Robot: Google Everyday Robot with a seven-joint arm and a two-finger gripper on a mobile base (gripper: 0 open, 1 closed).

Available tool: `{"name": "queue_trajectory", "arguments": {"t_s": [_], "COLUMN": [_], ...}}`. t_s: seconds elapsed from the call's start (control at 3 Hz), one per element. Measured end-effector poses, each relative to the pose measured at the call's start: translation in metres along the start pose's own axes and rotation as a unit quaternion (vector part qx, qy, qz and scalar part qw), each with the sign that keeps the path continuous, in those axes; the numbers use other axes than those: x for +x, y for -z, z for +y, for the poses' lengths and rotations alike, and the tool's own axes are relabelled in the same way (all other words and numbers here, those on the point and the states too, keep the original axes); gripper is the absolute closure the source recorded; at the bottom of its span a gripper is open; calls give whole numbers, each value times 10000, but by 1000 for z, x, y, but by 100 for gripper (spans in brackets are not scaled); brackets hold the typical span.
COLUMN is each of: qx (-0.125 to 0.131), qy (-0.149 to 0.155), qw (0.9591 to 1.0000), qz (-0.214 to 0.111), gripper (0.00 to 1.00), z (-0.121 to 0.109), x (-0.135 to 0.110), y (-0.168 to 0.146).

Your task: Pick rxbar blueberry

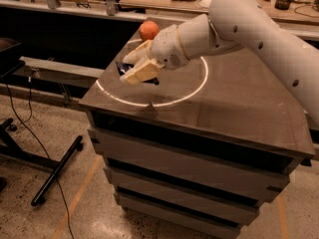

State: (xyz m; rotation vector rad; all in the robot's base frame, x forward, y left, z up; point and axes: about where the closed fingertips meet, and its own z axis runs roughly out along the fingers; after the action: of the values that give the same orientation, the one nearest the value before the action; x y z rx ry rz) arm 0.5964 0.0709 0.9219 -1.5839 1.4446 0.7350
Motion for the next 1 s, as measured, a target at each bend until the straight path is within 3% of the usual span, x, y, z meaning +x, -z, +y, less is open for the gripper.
{"name": "queue_trajectory", "arguments": {"t_s": [0.67,1.0], "qx": [398,476], "qy": [138,243], "qw": [9978,9957], "qz": [-514,-761], "gripper": [100,100], "z": [-25,-31], "x": [-22,-34], "y": [45,70]}}
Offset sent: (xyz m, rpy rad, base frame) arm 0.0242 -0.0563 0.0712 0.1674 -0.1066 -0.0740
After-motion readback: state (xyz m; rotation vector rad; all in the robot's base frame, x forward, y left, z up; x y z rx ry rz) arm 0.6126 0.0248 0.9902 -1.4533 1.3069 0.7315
